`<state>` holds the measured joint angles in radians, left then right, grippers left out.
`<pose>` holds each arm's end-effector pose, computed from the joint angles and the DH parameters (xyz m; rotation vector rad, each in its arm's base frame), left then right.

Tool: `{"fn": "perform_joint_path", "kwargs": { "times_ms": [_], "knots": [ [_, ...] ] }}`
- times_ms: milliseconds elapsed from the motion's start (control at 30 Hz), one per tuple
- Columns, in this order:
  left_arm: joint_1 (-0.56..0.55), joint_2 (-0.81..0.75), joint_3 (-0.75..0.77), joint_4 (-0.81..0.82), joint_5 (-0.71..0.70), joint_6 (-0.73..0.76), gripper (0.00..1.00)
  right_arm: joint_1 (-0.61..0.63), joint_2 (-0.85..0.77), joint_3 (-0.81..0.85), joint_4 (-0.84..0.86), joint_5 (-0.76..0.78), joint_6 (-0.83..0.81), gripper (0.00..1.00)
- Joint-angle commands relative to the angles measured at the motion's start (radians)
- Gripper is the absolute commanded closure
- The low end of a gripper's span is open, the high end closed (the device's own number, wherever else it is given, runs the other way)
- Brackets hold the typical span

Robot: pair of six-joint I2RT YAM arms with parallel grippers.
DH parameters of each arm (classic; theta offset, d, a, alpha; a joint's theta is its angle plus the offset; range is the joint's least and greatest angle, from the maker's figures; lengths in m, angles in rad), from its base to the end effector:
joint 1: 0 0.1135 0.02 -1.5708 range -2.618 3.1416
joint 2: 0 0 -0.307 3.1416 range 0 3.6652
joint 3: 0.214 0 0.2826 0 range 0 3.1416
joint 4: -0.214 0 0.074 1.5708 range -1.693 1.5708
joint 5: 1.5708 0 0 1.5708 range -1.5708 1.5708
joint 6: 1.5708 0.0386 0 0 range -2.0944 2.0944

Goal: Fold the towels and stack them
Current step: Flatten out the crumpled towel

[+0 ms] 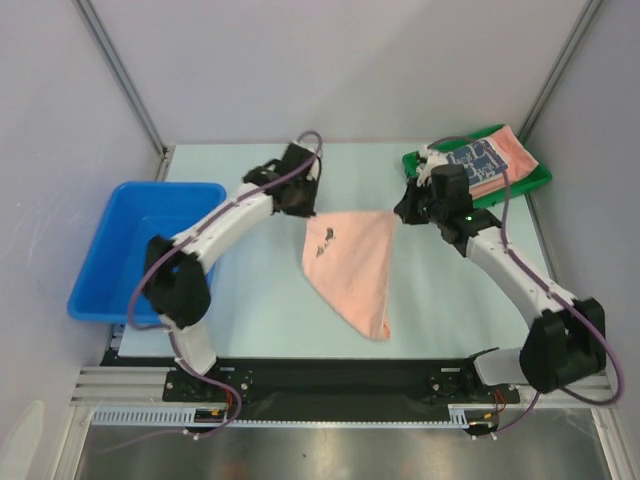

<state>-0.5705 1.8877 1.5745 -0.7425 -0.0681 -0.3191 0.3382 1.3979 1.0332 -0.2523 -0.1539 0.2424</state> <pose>0.3821 -0.2421 0.2793 0.3074 2.6218 -0.2180 0.3169 0.1177 0.3086 -0.1947 2.2145 0.4926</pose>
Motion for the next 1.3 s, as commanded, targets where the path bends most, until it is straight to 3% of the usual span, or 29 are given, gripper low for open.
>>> {"fn": "perform_joint_path", "kwargs": {
  "times_ms": [0, 167, 200, 400, 500, 633, 833, 1033, 1100, 1267],
  "knots": [
    [0.018, -0.33, 0.14, -0.003, -0.105, 0.116, 1.0, 0.001, -0.138, 0.146, -0.048, 0.082, -0.052, 1.0],
    [0.021, -0.582, 0.099, 0.127, -0.003, 0.164, 1.0, 0.002, -0.301, 0.272, -0.08, 0.085, -0.055, 1.0],
    [0.02, -0.62, 0.088, 0.143, 0.096, 0.164, 1.0, 0.004, -0.335, 0.292, -0.088, 0.062, -0.06, 1.0],
    [-0.021, -0.826, -0.03, 0.247, 0.425, 0.092, 1.0, 0.107, -0.704, 0.124, 0.039, -0.038, -0.126, 1.0],
    [-0.072, -0.901, -0.097, 0.279, 0.462, 0.054, 1.0, 0.122, -0.819, 0.071, 0.065, -0.093, -0.072, 1.0],
    [-0.115, -0.949, -0.131, 0.276, 0.459, 0.009, 1.0, 0.124, -0.858, 0.08, 0.059, -0.139, -0.025, 1.0],
    [-0.127, -0.94, -0.041, 0.189, 0.412, 0.003, 1.0, 0.122, -0.847, 0.131, 0.054, -0.076, -0.041, 1.0],
    [-0.112, -0.769, 0.082, 0.075, 0.205, 0.07, 1.0, 0.117, -0.688, 0.148, 0.07, 0.082, -0.178, 1.0],
    [-0.038, -0.701, 0.104, 0.072, 0.241, 0.078, 1.0, 0.101, -0.57, 0.149, 0.125, 0.067, -0.219, 1.0],
    [0.199, -0.385, 0.208, 0.152, 0.379, 0.054, 1.0, -0.079, -0.268, 0.172, 0.398, -0.166, -0.167, 1.0]
  ]
}}
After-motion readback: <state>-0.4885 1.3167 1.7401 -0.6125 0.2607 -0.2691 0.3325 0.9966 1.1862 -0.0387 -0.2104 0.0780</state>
